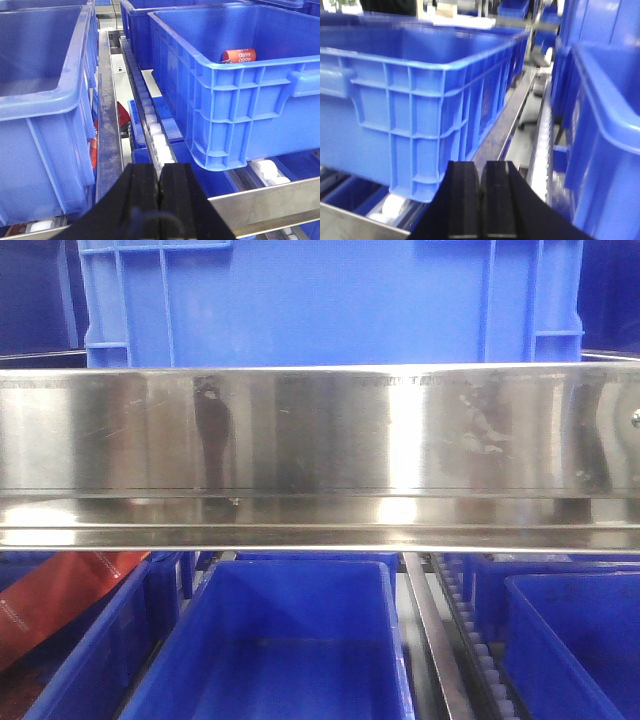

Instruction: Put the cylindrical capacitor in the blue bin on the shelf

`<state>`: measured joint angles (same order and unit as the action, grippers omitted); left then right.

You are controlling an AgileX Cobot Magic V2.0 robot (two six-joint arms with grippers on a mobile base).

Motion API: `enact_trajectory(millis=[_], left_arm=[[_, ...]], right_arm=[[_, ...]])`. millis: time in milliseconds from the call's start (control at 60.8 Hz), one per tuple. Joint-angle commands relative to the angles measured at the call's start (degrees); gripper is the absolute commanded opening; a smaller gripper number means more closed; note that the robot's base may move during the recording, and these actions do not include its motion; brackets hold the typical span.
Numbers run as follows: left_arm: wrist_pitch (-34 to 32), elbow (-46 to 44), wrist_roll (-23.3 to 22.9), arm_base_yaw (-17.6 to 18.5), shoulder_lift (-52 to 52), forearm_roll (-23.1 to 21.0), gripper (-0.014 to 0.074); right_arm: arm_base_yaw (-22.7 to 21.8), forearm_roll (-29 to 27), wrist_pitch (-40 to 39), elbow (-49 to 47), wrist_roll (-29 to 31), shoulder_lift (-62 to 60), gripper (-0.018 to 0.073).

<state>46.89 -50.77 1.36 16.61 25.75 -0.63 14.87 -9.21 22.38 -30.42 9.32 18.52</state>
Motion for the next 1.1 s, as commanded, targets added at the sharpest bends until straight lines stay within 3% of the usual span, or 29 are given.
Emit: enact_trajectory(millis=[0, 756, 871, 1085], left_arm=[[-1.5, -0.1, -0.5, -0.2, -0.2, -0.1, -0.0081], [-1.5, -0.1, -0.5, -0.5, -0.4, -0.1, -0.0081], [-2.2, 1.5, -0.5, -4.0, -1.9, -0.3, -0.0081], [-13.0, 12.7, -0.5, -12.1, -10.7, -0.3, -0.0081]], right_arm=[[-0.4, 0.5, -2.7, 0.8, 0.2, -1.0, -0.0142], [-0.4, 0.5, -3.6, 0.8, 0.2, -1.0, -0.0142], [-0.4, 0.5, -3.6, 0.8, 0.2, -1.0, -0.0142], [-0.4, 0.5, -3.6, 0.8, 0.2, -1.0, -0.0142]])
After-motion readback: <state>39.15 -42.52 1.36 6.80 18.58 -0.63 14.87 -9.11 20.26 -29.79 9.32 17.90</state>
